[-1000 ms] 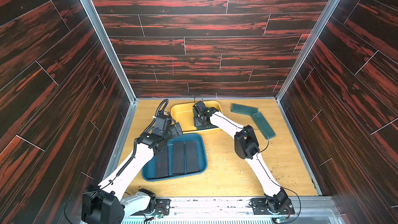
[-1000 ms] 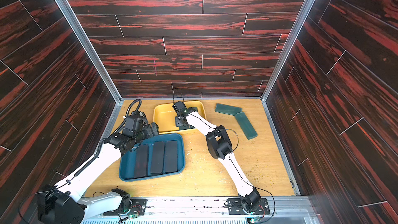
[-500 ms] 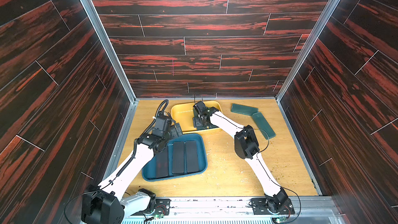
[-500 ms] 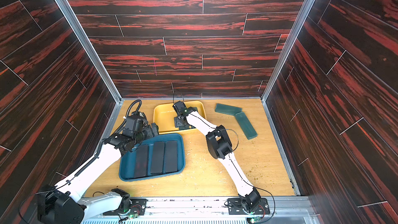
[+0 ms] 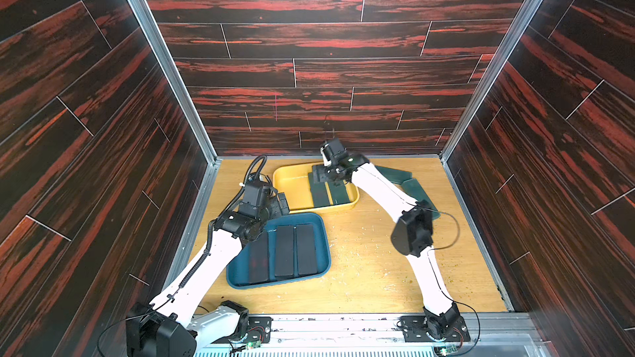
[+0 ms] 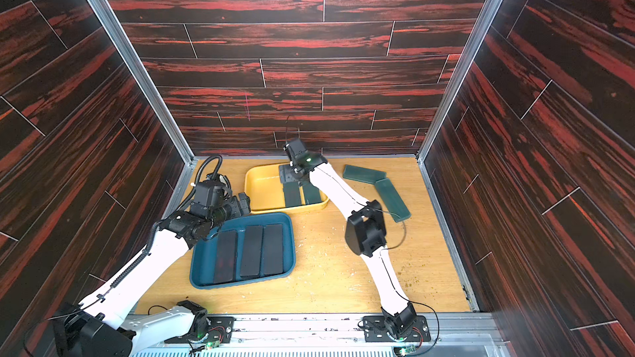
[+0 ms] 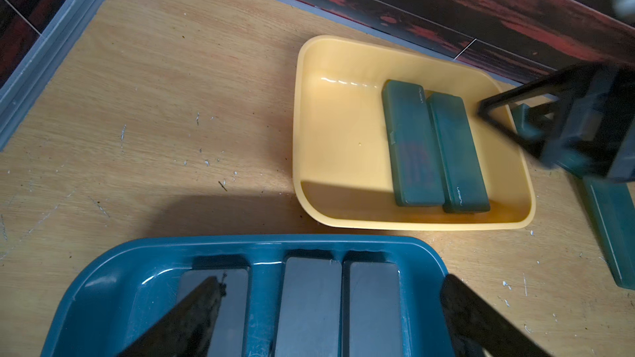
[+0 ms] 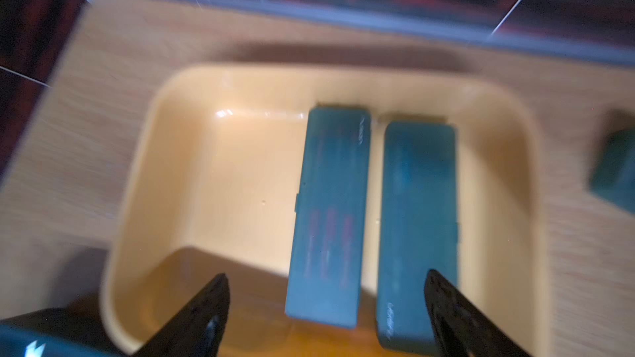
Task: Place the pencil cases by color into the storage box
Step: Place the pencil case at the storage box, then pick up the pencil case from the center of the board.
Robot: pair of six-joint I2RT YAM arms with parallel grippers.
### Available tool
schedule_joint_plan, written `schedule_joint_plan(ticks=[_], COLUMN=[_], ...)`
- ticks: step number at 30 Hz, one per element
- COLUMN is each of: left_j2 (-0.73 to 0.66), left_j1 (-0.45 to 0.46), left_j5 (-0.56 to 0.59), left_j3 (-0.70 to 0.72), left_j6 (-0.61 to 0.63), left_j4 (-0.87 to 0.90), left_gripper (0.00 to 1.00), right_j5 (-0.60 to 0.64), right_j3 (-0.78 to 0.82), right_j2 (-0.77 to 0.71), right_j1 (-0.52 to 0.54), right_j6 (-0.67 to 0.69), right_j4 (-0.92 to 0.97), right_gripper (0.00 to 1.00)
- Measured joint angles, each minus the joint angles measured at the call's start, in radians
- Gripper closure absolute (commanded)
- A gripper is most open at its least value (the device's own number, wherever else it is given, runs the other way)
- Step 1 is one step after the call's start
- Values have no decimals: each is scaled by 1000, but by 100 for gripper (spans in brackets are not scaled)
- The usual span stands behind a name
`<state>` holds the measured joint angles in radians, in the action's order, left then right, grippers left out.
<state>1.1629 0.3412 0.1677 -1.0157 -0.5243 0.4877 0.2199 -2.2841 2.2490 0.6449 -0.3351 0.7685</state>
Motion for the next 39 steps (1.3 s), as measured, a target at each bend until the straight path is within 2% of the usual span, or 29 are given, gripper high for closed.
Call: schedule_joint_plan(ticks=[5,11,17,20,29,39], left_j2=[13,83,169,206,276,360], left_j1=[0,22,122,188,351,473], left_j5=[-37,-86,-97,-98,-149,-190], left_j3=[-41,-89,-139,-154,-109,2], left_j6=[33,55,81,95,126,133], left_j4=[-3,-32,-63,-88,-243,-416], left_gripper=[0,0,0,0,0,0], right_j5=[2,-6,-90,-143,-261,-389], right_j3=[200,505,770,860,1128,1201], right_j2=[-251,-476,-567,-571,-569,-565], right_j1=[-100,-331,-578,-666,-760,-782], right_j6=[25,50,88,132,261,491], right_j4=[-80,-173,-266,-308,-569,-755], right_gripper=[11,11,11,12,14,13])
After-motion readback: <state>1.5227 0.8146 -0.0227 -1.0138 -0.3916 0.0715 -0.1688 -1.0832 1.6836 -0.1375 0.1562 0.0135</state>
